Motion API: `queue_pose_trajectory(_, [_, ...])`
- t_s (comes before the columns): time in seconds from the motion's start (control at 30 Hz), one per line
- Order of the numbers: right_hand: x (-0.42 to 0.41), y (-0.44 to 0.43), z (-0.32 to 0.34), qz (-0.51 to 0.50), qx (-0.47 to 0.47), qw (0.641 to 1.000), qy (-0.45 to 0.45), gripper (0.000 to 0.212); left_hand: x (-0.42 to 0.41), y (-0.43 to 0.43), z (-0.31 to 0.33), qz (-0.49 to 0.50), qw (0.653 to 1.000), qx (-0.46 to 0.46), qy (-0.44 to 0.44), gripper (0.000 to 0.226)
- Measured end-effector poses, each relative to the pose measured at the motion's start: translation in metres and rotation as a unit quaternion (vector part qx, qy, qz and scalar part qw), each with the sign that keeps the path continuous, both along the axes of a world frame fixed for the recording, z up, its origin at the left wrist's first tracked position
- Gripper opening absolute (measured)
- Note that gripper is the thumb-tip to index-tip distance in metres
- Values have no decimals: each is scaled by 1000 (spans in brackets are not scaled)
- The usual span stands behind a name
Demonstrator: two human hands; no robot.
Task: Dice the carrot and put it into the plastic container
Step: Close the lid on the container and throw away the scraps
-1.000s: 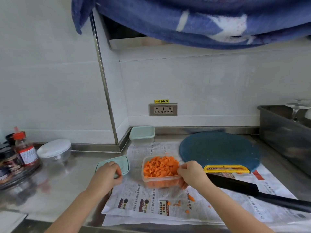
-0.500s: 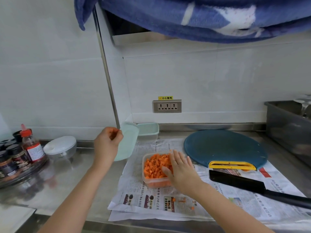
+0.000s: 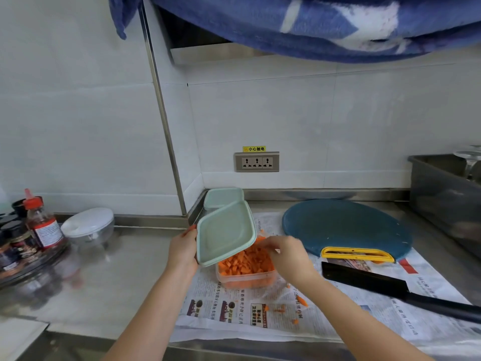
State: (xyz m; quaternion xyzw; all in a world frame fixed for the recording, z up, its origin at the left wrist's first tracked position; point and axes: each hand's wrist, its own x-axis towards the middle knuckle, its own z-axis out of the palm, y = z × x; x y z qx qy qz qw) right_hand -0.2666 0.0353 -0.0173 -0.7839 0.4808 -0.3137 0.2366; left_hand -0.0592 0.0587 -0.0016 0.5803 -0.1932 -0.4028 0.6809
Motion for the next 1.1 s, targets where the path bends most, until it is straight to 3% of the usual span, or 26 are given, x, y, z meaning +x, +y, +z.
queue_pose_trajectory(0.17, [-3, -14, 12, -72, 74, 978, -179, 14, -5, -3, -19, -13, 998, 48, -28, 16])
queue_pose_trajectory(0.33, [14, -19, 16, -34, 249, 957, -141, 58, -20, -6, -21, -32, 973, 77, -217, 22])
queue_pose_trajectory(0.47, [23, -23, 9, -56, 254, 960, -100, 50, -30, -5, -21, -116, 928, 133, -327, 16])
queue_pose_trajectory(0.53, [24, -22, 5, -85, 292, 941, -149, 48, -38, -2, -19, -147, 934, 147, -292, 17])
queue_pose_trajectory(0.67, [24, -17, 2, -110, 371, 884, -264, 40, -43, 3, -15, -110, 985, 131, -16, 20])
queue_pose_trajectory(0.83, [19, -10, 16, -128, 373, 865, -310, 35, -44, 4, -2, -102, 989, 111, -3, 24])
queue_pose_trajectory(1.0, [16, 3, 46, -75, 346, 862, -363, 40, -37, 16, 19, -209, 971, 69, 95, 39])
queue_pose_trajectory(1.1, [9, 11, 62, -50, 326, 879, -344, 37, -45, 24, 26, -236, 962, 52, 129, 37])
